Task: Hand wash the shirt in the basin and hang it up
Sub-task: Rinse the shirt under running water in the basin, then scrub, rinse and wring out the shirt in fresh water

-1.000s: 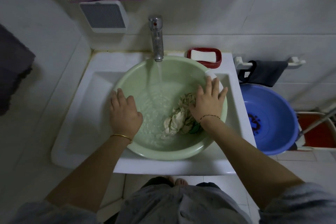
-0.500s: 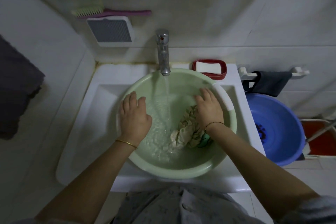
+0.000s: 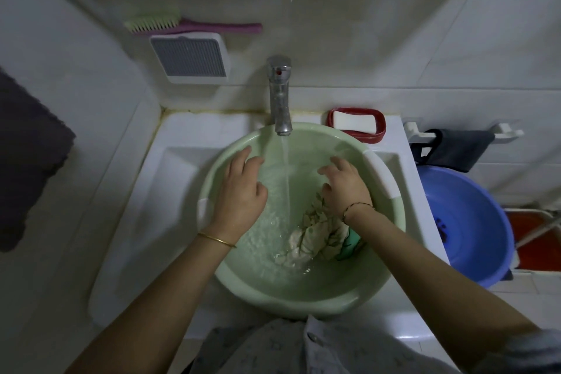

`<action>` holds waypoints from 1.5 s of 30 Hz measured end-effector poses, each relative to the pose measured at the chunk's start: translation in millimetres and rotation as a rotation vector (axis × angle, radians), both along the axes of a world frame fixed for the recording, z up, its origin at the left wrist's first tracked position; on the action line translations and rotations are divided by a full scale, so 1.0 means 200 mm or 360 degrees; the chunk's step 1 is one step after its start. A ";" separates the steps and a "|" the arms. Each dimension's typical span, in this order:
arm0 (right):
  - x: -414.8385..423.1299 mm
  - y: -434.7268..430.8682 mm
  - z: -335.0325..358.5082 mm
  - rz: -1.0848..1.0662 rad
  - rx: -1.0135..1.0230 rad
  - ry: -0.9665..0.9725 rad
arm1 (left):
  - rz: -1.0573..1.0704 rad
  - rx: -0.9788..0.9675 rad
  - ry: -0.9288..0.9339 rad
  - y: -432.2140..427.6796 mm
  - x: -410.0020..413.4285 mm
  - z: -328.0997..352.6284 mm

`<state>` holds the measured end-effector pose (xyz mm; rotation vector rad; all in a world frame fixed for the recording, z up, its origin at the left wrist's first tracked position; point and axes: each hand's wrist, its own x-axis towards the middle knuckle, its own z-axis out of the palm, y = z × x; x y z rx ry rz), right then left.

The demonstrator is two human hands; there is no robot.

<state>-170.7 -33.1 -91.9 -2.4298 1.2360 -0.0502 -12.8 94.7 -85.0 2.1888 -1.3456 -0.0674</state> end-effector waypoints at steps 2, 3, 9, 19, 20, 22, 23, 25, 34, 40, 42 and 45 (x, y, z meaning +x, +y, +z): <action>-0.01 0.00 0.00 0.0007 0.0003 -0.0018 | 0.0015 -0.0043 0.0028 -0.01 0.01 0.02; -0.01 0.00 0.00 0.0009 0.0011 -0.0026 | 0.0020 -0.0071 0.0031 -0.02 0.01 0.03; -0.03 -0.01 0.00 0.0017 0.0081 -0.0015 | 0.0016 -0.0325 -0.0064 -0.11 0.05 0.17; -0.04 0.01 0.01 0.0042 0.0161 0.0027 | -0.0187 -0.0295 -0.0480 -0.34 -0.01 0.44; -0.04 0.00 0.01 0.0035 0.0155 0.0019 | -0.0201 -0.0263 -0.0544 -0.36 -0.01 0.44; -0.05 0.00 0.00 0.0022 0.0141 0.0005 | -0.0238 -0.0201 -0.0665 -0.40 0.00 0.45; -0.05 -0.01 0.00 0.0018 0.0135 0.0001 | -0.0255 -0.0150 -0.0697 -0.42 0.00 0.45; -0.05 -0.01 0.00 0.0017 0.0130 -0.0002 | -0.0272 -0.0027 -0.0700 -0.43 0.01 0.45; -0.07 -0.01 -0.01 0.0155 0.0050 0.0187 | -0.0195 -0.0212 -0.0723 -0.41 -0.01 0.38; -0.07 0.00 0.00 0.0263 -0.0026 0.0327 | -0.0421 -0.0268 -0.0669 -0.26 -0.12 0.23; -0.07 0.01 0.00 0.0292 -0.0028 0.0512 | -0.0504 -0.0188 -0.0630 -0.21 -0.14 0.15; -0.08 0.03 -0.03 0.0241 0.0079 0.0867 | -0.0640 0.0126 -0.0397 -0.15 -0.20 0.04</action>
